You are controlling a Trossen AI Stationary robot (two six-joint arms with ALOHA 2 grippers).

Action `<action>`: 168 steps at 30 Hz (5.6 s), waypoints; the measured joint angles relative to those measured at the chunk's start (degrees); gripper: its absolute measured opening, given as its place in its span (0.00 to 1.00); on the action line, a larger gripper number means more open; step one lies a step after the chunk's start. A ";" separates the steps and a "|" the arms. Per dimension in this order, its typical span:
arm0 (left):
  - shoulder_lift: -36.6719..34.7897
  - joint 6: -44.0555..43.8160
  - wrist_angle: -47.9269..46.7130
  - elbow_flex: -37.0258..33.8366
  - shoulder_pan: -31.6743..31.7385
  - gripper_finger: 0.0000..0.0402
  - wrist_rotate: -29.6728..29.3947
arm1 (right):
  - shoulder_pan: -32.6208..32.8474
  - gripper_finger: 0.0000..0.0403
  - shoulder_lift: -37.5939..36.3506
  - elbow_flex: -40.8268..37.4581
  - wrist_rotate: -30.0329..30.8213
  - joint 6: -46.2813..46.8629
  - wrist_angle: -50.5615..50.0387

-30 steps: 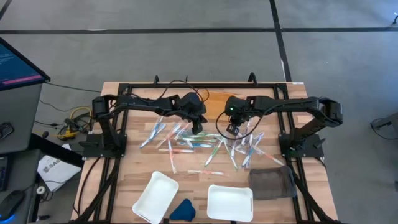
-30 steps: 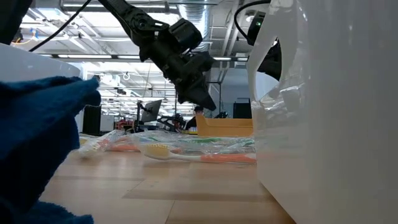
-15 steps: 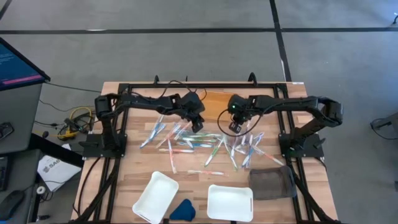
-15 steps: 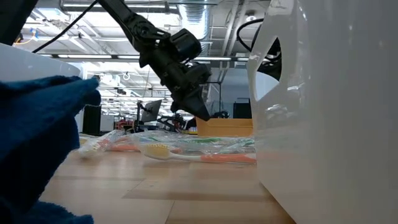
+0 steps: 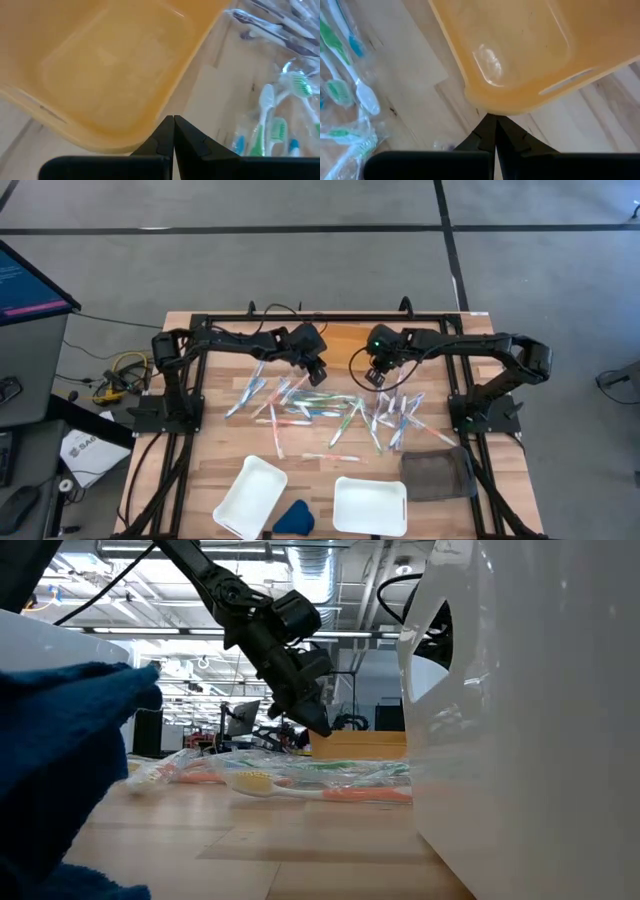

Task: Pick & Place Toothbrushes
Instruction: Move the yellow bin to the top center of the table, then put the green toothbrush into the black bin

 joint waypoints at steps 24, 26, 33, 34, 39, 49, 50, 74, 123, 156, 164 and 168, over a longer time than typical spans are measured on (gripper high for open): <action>-0.71 1.94 6.21 0.00 0.98 0.01 -5.32 | -1.50 0.00 -0.17 0.00 2.80 -3.04 2.27; -0.72 1.99 6.64 0.00 0.54 0.01 -5.34 | -1.50 0.00 -0.23 0.00 2.80 -3.13 2.25; -0.72 3.16 8.73 0.00 -0.22 0.01 -0.77 | -0.31 0.00 -0.63 0.00 1.23 -3.22 2.29; -0.72 3.29 8.94 0.00 -0.22 0.01 -0.02 | 0.08 0.00 -0.63 0.00 0.03 -3.56 2.26; -0.72 3.34 10.01 0.00 -0.22 0.01 1.76 | 2.96 0.00 -0.42 0.00 -1.99 -5.13 2.50; -0.81 3.34 11.55 0.00 -0.20 0.01 3.06 | 2.47 0.00 -0.42 0.00 -1.60 -6.48 7.86; -0.81 3.34 11.56 0.00 -0.20 0.01 3.06 | 2.19 0.00 -0.42 0.00 -1.60 -5.82 7.72; -0.81 3.34 13.62 0.00 -0.17 0.01 3.19 | 0.77 0.00 0.02 -0.02 1.70 -1.46 8.54; -0.81 4.22 15.02 0.00 -0.79 0.01 3.15 | 0.29 0.00 8.35 2.08 6.67 -3.63 12.73; -2.84 16.56 19.34 0.04 -6.58 0.01 20.24 | 24.40 0.00 -18.18 2.07 5.75 -10.61 7.67; -11.08 13.07 18.18 0.04 -9.02 0.01 20.16 | 32.58 0.00 -23.54 -0.64 5.77 -16.06 16.13; -14.76 12.43 16.60 -1.25 -11.99 0.01 20.21 | 32.52 0.00 -25.75 -3.16 5.81 -16.28 21.29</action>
